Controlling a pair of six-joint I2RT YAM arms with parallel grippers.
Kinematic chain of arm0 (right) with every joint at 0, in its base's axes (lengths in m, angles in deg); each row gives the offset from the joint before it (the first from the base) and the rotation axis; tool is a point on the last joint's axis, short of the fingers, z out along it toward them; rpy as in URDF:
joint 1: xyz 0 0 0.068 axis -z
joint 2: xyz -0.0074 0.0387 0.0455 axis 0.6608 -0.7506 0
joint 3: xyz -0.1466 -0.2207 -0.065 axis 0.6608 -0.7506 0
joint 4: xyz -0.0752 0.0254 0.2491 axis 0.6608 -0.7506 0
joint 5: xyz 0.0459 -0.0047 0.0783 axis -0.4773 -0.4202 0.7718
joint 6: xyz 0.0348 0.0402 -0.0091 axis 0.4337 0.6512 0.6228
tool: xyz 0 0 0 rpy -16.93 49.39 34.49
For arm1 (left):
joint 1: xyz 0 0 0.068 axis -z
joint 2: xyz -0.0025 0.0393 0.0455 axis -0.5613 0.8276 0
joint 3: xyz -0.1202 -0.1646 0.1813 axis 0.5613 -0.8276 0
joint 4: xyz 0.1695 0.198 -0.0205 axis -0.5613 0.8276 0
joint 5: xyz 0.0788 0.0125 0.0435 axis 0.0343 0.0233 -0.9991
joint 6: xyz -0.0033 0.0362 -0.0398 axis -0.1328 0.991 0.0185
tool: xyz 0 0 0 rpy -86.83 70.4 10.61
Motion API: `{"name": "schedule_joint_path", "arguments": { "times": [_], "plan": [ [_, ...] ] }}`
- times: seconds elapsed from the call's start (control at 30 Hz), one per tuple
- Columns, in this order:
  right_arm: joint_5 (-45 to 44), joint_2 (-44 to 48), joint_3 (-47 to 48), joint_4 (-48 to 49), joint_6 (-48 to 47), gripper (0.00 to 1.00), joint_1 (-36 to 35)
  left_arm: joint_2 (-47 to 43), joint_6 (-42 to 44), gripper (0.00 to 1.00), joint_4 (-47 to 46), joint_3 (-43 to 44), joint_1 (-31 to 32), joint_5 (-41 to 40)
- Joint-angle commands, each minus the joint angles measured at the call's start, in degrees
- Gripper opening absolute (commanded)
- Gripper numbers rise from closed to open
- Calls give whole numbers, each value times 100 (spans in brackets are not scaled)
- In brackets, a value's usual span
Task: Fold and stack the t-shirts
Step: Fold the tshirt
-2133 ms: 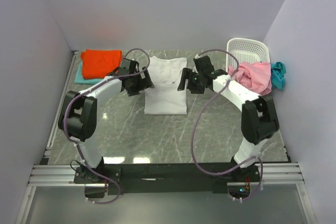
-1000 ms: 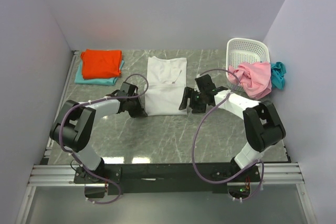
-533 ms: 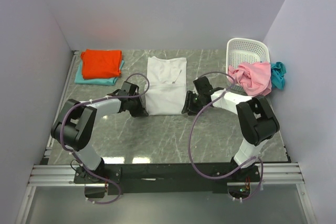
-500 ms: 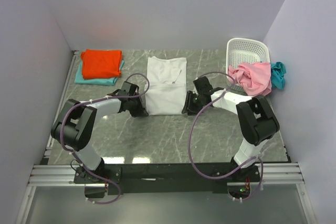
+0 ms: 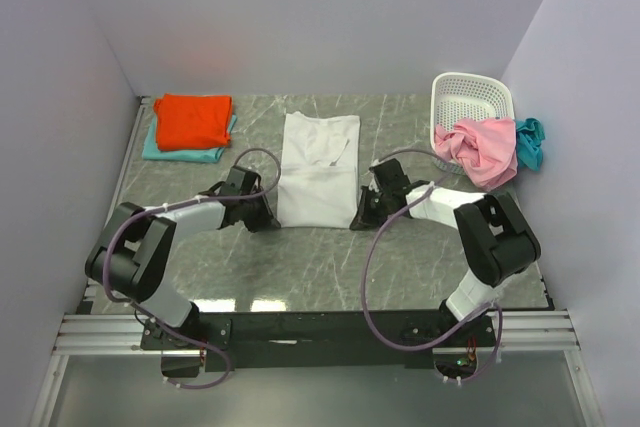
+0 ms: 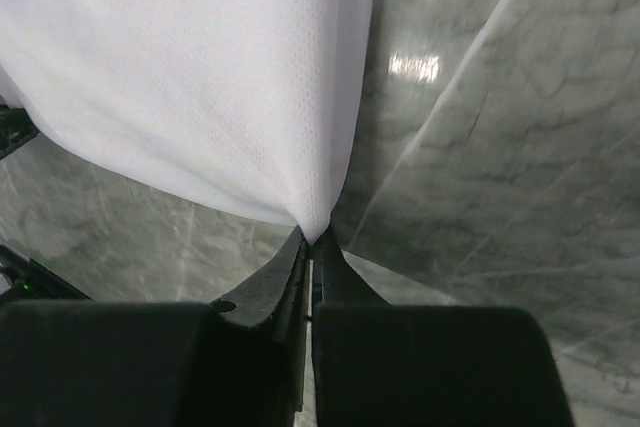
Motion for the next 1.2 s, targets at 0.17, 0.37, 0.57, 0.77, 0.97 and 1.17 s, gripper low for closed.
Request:
{"name": "schedule_joint_path", "arguments": {
  "times": [0.17, 0.37, 0.57, 0.77, 0.97, 1.17],
  "plan": [
    [-24, 949, -562, -132, -10, 0, -450, -950, -347, 1, 283, -615, 326, -467],
    [-94, 1749, -685, -852, -62, 0, -987, -2125, -646, 1, 802, -1046, 572, -757],
    [107, 2821, -554, -1766, -220, 0, -1339, -3497, -673, 1, 1523, -1073, 695, -1021],
    [1117, 3331, -369, -2101, -379, 0, -1471, -4316, -515, 1, 1725, -696, 704, -863],
    [1462, 3666, -229, -2066, -344, 0, -1454, -4405, -347, 1, 1779, -159, 704, -1100],
    [698, 3833, -105, -2312, -203, 0, -1200, -3791, -163, 1, 1331, 280, 695, -1153]
  ]
}}
